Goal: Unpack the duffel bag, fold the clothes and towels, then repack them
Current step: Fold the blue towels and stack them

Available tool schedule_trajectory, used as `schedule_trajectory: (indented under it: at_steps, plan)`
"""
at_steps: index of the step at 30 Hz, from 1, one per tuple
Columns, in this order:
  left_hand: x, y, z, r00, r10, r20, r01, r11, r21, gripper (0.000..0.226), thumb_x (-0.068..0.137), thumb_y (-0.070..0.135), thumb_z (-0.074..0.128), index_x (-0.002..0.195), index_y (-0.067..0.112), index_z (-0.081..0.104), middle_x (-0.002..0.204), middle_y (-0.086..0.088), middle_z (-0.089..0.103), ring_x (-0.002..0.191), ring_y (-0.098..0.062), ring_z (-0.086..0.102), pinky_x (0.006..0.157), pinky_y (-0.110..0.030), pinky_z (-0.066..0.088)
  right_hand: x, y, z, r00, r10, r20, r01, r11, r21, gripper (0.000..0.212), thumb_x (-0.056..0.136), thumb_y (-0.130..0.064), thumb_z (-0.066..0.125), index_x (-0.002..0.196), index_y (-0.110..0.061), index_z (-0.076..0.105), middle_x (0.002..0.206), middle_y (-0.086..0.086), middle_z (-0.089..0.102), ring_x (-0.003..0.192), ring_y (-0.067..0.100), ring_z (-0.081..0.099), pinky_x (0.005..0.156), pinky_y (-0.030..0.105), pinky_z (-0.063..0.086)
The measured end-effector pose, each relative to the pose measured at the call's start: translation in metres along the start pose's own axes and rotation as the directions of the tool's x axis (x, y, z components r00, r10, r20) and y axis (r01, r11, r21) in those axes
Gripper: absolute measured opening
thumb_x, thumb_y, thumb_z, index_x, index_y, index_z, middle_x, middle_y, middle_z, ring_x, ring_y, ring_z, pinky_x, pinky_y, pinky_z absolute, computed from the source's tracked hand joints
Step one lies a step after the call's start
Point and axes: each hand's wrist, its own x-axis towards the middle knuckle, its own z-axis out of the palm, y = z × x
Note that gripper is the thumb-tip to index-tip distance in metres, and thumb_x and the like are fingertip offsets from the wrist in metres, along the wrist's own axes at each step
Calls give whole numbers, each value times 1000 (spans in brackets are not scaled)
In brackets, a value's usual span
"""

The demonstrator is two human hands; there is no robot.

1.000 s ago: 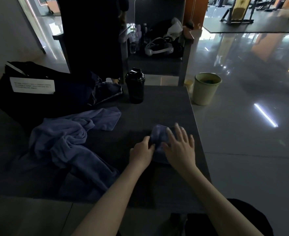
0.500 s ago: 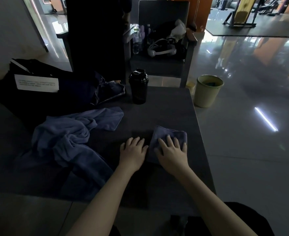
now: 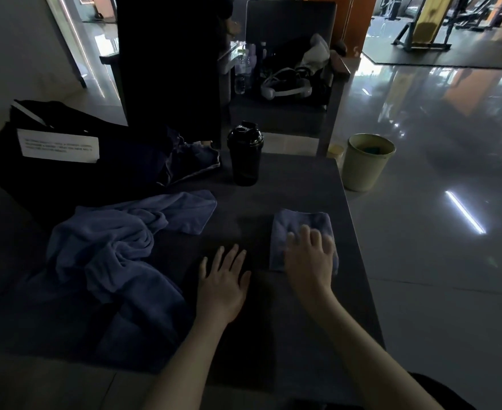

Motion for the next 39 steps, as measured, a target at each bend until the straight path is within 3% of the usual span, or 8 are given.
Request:
schedule_trajectory:
  at_steps: [2,3,8,11,15,33,37,39]
  plan:
    - [-1,0,1,1000,2,-10,-2,1000,-7,81,79,55,-14,151,34,15,159,16,7,147,-14,1,117,-42,4,-19,-5,6,999,9,-36,-5,996,89,21,80,-29,63,92,-13,70,97,8,67,92,29,62,89,48,46]
    - [-1,1,0,1000,1,-9,-2,1000,-17,78,80,56,-12,150,34,15,159,16,7,147,-13,2,118,-42,4,-28,-4,9,1000,7,-9,-5,992,125,31,84,-32,50,98,-13,70,101,8,68,98,30,63,92,50,46]
    - [0,-1,-2,1000,-11,9,12,999,-44,54,99,48,15,151,35,11,159,18,1,147,-11,-4,119,-42,0,-10,12,18,996,-71,50,62,984,164,54,90,-42,30,126,-15,58,134,5,56,130,25,46,110,50,27]
    - [0,0,-1,1000,-13,5,13,999,-37,67,88,56,-4,151,36,10,159,18,0,147,-11,-4,119,-41,0,20,20,21,979,-101,177,64,977,205,51,98,-43,32,145,-22,34,154,-2,28,145,18,15,117,44,5]
    - [0,-1,0,1000,-3,-16,2,999,-36,79,78,56,-14,150,37,10,158,18,0,147,-10,-4,119,-41,0,50,26,32,968,-116,223,70,976,207,56,97,-47,33,148,-24,25,158,-4,17,147,16,5,119,42,-2]
    - [0,-1,-6,1000,3,30,-2,999,-34,79,78,56,-13,150,35,13,159,17,3,147,-12,-2,117,-41,0,72,18,26,951,-130,282,69,974,214,57,98,-49,29,149,-24,20,159,-3,11,147,17,0,116,45,-6]
    - [-1,-3,-10,997,30,67,-28,999,-31,76,83,56,-6,150,32,19,159,12,8,147,-14,1,117,-42,2,31,2,14,981,-130,141,69,925,373,49,101,-42,26,146,-24,31,154,-3,30,144,14,18,118,43,1]
    - [2,-7,-14,993,40,113,-24,991,-134,57,97,48,16,149,28,26,159,11,13,147,-14,4,117,-41,2,8,-6,10,978,-140,157,59,900,432,57,97,-48,17,144,-24,36,150,-5,38,142,12,25,118,41,5]
